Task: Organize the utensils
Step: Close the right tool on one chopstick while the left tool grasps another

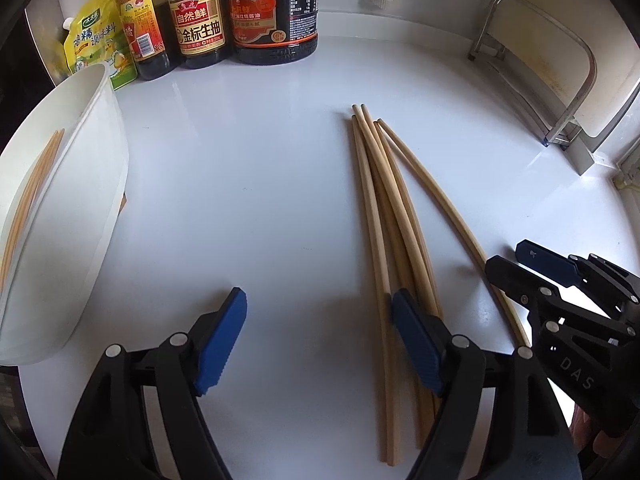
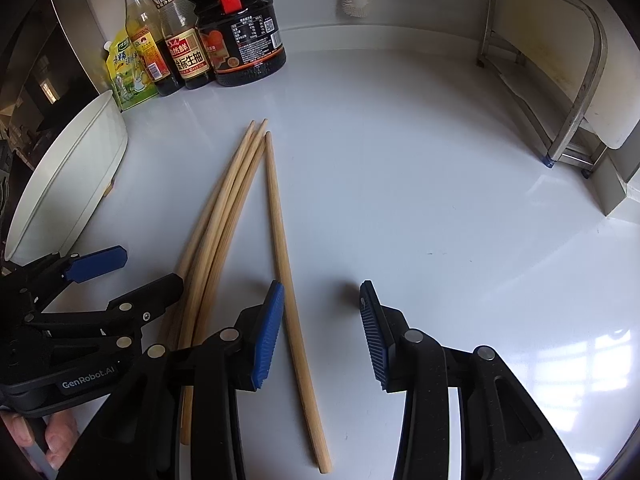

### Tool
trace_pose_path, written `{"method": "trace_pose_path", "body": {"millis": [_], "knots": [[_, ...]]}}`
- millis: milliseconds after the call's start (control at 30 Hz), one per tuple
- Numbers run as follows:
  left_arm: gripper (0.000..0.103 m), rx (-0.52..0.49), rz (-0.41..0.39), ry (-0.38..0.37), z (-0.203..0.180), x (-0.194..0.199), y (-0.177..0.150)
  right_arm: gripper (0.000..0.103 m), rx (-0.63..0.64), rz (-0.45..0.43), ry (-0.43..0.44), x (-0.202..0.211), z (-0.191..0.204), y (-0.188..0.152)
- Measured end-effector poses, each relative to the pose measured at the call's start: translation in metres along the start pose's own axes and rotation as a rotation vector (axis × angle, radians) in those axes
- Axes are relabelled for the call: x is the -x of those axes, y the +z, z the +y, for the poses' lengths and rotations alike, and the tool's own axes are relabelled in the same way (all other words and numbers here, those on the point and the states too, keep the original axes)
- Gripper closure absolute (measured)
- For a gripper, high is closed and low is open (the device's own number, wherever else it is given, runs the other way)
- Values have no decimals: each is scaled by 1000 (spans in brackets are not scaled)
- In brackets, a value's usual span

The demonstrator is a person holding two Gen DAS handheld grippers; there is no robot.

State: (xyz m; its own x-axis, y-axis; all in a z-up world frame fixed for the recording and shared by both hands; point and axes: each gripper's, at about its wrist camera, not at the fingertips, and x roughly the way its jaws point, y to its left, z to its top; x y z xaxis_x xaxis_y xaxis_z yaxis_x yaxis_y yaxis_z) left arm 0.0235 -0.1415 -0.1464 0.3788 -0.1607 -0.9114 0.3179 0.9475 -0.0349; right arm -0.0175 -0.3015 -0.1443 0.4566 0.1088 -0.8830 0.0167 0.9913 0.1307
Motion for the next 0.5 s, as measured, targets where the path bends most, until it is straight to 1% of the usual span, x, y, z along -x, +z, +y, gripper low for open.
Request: {"method": "trace_pose_path", "body": {"millis": [33, 67, 200, 333, 400, 433, 500], "knots": [[29, -8, 4, 22, -1, -1, 0, 65, 4, 0, -3, 0, 2, 0], [29, -11, 2, 30, 0, -2, 0, 65, 8, 0, -5, 0, 3, 0], [29, -1, 4, 32, 2, -2, 3, 65, 24, 0, -15, -2, 7, 2], [30, 12, 2, 42, 4, -5, 9, 65, 50, -7, -59, -4, 12, 1], [36, 19, -2, 39, 5, -6, 12, 65, 79, -10, -82, -5, 17, -1], [38, 15, -7, 41, 4, -5, 13, 70, 91, -12, -83, -5, 19, -2], [53, 2, -15, 35, 1, -4, 15, 76, 102, -13, -76, -5, 22, -3]]}}
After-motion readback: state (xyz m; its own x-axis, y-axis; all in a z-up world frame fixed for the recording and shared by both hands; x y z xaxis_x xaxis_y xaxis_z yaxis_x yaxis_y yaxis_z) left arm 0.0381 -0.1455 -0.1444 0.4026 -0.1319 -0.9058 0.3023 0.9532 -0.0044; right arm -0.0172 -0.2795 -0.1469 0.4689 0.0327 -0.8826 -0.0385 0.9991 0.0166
